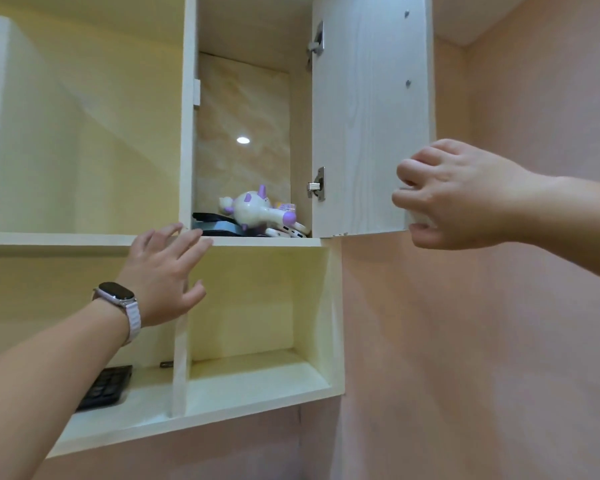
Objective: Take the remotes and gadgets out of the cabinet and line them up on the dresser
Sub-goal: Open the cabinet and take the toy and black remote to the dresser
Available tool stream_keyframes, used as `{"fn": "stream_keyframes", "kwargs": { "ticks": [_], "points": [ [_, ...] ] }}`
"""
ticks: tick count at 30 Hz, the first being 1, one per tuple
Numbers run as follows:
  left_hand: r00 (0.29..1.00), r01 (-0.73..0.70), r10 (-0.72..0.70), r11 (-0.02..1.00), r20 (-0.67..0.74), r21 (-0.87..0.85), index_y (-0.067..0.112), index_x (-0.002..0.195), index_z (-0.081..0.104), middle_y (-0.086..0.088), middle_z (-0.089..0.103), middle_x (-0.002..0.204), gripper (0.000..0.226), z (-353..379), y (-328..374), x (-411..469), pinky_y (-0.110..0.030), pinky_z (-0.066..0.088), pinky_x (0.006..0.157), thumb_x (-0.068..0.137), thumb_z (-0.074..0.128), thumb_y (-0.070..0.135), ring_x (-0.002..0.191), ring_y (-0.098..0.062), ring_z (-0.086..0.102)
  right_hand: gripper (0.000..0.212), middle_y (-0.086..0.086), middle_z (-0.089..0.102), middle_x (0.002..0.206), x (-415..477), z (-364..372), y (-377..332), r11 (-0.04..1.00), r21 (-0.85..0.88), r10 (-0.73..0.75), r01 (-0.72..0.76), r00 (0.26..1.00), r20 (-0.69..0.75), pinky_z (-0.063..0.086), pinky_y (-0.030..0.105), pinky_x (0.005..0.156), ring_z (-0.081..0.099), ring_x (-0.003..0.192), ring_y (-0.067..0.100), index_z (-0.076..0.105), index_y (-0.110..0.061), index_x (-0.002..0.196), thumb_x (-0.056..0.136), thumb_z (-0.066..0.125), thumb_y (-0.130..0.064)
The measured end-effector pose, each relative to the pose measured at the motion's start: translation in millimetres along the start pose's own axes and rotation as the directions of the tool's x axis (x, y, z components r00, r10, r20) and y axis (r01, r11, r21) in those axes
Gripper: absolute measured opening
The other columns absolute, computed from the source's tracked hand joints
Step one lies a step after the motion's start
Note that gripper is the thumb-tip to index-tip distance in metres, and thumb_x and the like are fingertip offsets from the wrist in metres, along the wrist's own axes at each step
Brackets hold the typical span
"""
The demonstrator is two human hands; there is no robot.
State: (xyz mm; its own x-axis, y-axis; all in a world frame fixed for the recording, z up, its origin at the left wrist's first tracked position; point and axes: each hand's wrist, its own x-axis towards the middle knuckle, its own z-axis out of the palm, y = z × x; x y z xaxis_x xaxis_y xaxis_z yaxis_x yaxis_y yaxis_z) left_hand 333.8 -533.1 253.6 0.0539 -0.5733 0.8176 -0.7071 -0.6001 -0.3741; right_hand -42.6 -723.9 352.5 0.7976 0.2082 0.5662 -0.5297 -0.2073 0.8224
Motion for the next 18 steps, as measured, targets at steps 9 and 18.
{"fn": "stream_keyframes", "kwargs": {
  "ticks": [9, 18],
  "points": [
    [0.959, -0.090, 0.076, 0.995, -0.274, -0.040, 0.014, 0.111, 0.069, -0.005, 0.068, 0.112, 0.055, 7, -9, 18, -0.044, 0.037, 0.084, 0.082, 0.044, 0.053, 0.109, -0.033, 0.052, 0.038, 0.003, 0.049, 0.088, 54, -13, -73, 0.924, 0.319, 0.217, -0.209, 0.976, 0.013, 0.033, 0.031, 0.056, 0.037, 0.072, 0.024, 0.050, -0.019, 0.089, 0.084, 0.031, -0.050],
    [0.939, -0.258, 0.283, 0.956, -0.198, 0.142, 0.017, 0.085, 0.067, -0.001, 0.066, 0.075, 0.038, -31, -38, 105, -0.037, 0.040, 0.073, 0.078, 0.040, 0.043, 0.074, -0.028, 0.062, 0.047, -0.001, 0.047, 0.119, 166, 43, -110, 0.537, 0.733, 0.338, -0.418, 0.903, 0.266, 0.045, 0.035, 0.076, 0.047, 0.099, 0.022, 0.043, -0.024, 0.131, 0.088, 0.053, -0.042]
  ]
}}
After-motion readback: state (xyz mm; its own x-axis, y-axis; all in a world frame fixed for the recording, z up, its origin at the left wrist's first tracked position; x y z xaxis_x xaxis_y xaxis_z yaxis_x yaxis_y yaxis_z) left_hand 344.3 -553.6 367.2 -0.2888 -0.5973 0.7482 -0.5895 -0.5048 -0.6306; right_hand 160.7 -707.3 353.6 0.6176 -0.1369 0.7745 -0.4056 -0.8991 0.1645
